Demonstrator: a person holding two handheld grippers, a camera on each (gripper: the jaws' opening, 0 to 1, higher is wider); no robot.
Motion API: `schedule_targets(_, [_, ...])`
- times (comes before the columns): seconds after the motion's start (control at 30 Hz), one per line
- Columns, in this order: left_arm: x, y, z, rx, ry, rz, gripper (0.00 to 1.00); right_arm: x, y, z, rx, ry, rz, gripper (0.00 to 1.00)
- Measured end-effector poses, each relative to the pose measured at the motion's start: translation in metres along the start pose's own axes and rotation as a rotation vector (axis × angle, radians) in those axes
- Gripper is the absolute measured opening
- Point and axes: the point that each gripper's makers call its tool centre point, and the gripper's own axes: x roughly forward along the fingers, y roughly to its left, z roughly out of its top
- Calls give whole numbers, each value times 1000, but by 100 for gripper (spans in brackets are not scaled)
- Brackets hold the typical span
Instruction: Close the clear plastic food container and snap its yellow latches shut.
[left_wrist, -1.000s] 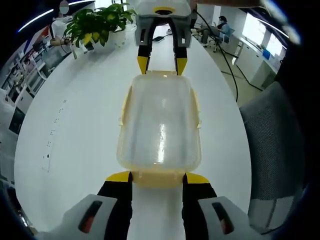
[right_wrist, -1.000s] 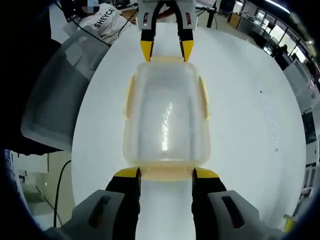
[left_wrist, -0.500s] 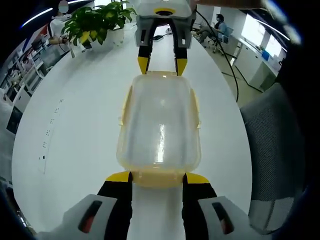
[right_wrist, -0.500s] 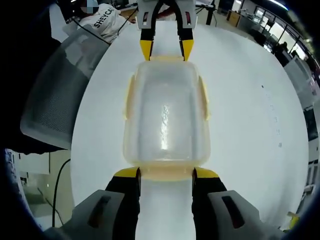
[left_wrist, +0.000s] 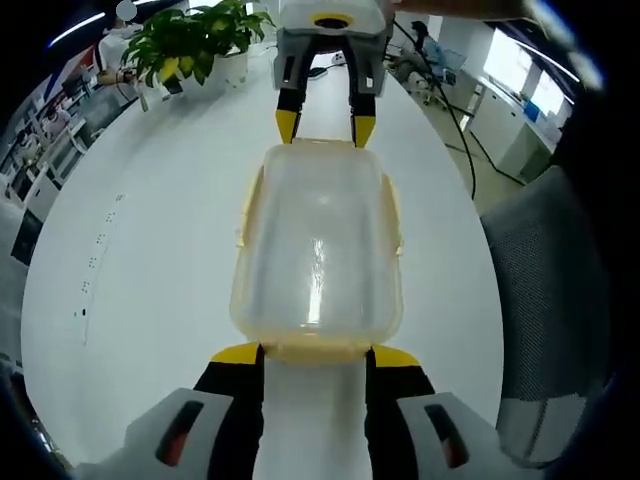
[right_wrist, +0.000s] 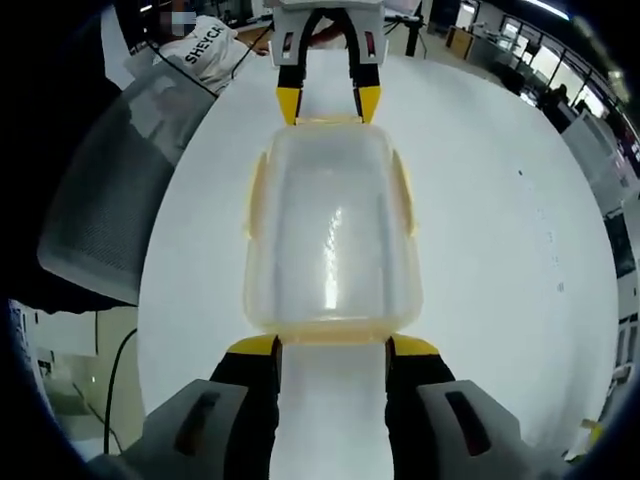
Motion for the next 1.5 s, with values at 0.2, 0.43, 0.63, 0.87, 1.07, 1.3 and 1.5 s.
schedule_targets(0.2, [2,0,-1,10,8,1,35,-2,-4,1,-18,-6,-37,44])
schedule_targets(0.43, [1,-1,0,18,2,1,35,-3,-3,0,9,-9,-35,43])
schedule_targets(0.63, [-1,2,-2,-3,-1,17,36,-8,-3,-2,58,-28,-48,43])
schedule_targets(0.87, [-17,-1,-11,-222,-72,27,37,-28,-1,-4,324,-151,-44,40])
schedule_targets(1.07, [-31,3,-3,-575,-246,16,34,-40,-2,4,618,-293,-43,33])
schedule_targets(1.3, [-28,4,5,-818,-371,29,32,-32,-2,12,727,-352,-62,33])
schedule_targets(1.5, [-21,4,1,-975,-408,53,32,-26,2,15,796,-373,-64,32])
